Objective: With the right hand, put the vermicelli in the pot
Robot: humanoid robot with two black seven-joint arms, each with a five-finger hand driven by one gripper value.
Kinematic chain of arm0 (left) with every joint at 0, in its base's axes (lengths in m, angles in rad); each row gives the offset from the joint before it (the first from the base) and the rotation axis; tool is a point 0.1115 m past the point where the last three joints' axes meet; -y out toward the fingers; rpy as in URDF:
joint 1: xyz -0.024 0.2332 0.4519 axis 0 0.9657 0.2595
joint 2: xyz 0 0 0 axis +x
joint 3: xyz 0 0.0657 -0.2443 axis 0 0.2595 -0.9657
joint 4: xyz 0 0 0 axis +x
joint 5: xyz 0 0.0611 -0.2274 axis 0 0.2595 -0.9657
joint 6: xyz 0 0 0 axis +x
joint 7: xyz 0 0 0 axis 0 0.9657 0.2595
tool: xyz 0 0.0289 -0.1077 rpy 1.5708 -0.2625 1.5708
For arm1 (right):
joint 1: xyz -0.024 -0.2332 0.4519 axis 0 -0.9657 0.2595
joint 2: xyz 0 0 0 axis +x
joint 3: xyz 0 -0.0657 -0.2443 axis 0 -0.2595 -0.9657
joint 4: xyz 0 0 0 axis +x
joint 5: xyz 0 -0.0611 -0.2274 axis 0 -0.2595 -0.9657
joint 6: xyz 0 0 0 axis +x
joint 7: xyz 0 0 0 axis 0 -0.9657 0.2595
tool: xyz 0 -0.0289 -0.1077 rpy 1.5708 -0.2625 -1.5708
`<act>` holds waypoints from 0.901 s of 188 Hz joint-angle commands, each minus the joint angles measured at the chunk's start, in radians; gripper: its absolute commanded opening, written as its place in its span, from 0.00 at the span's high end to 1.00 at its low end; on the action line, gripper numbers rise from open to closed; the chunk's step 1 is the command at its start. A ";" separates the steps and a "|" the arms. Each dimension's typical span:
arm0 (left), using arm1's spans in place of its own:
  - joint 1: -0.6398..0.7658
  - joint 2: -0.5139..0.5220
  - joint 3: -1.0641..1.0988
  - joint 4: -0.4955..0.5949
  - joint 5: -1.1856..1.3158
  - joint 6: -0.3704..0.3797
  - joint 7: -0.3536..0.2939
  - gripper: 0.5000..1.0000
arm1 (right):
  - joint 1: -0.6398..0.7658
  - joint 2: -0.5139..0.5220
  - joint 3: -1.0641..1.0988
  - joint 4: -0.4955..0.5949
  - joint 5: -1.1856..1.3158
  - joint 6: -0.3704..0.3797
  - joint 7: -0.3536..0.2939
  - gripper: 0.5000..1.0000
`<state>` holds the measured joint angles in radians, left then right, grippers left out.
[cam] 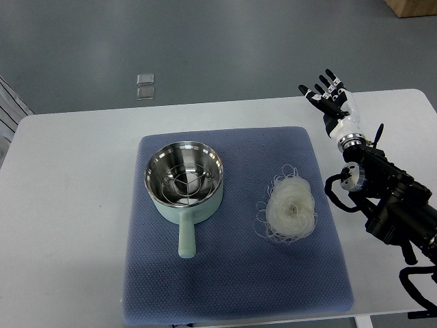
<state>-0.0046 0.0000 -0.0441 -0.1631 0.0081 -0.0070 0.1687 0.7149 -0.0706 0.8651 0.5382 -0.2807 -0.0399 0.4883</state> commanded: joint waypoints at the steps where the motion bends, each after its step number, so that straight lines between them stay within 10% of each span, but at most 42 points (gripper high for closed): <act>1: 0.000 0.000 0.001 0.000 0.000 -0.001 0.000 0.00 | 0.000 0.000 0.000 0.000 0.000 0.002 0.001 0.14; 169: -0.003 0.000 0.000 0.000 0.000 -0.001 0.000 0.00 | 0.044 -0.021 -0.020 0.006 -0.014 -0.009 -0.004 0.14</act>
<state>-0.0077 0.0000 -0.0444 -0.1625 0.0084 -0.0075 0.1686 0.7464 -0.0734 0.8568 0.5383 -0.2910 -0.0484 0.4862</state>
